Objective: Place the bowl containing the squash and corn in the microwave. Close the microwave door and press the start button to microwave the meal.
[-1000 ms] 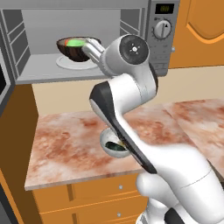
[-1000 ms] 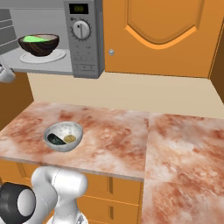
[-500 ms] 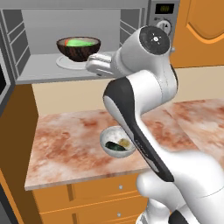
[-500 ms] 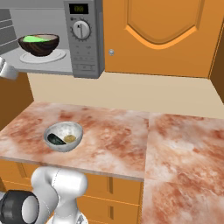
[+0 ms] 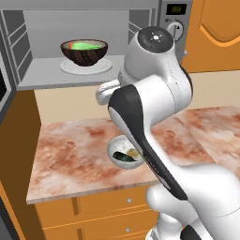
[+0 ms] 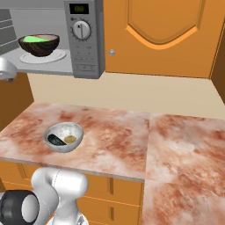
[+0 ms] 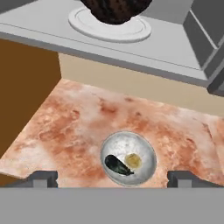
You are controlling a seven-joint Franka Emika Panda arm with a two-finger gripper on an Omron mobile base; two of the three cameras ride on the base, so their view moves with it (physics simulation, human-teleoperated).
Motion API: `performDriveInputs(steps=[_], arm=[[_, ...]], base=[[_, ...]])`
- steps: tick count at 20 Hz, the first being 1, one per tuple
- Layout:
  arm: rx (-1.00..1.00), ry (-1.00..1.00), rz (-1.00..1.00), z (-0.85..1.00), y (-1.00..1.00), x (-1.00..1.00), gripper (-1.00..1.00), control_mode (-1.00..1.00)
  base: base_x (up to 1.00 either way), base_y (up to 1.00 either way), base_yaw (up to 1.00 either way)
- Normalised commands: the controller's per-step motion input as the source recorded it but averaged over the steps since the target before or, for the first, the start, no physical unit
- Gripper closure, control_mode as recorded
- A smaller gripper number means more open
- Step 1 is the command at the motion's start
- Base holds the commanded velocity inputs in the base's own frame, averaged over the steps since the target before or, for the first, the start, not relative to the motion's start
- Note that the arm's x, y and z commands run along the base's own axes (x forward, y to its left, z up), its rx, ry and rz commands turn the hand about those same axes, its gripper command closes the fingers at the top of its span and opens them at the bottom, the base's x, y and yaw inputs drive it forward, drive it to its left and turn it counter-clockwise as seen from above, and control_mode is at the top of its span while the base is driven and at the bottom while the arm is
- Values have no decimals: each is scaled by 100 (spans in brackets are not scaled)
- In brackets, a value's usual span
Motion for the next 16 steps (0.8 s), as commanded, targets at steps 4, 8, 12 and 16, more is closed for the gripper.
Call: performDriveInputs(steps=[4, 8, 12, 16], arm=[[-37, 11, 24, -51, 0, -11, -100, -100], [-37, 9, 18, -57, -4, -3, -100, -100], [-33, 0, 15, -82, -5, 0, -100, -100], [-26, -10, 14, -80, -9, 0, -100, -100]], base=[[0, 0, 0], [0, 0, 0], [0, 0, 0], [0, 0, 0]])
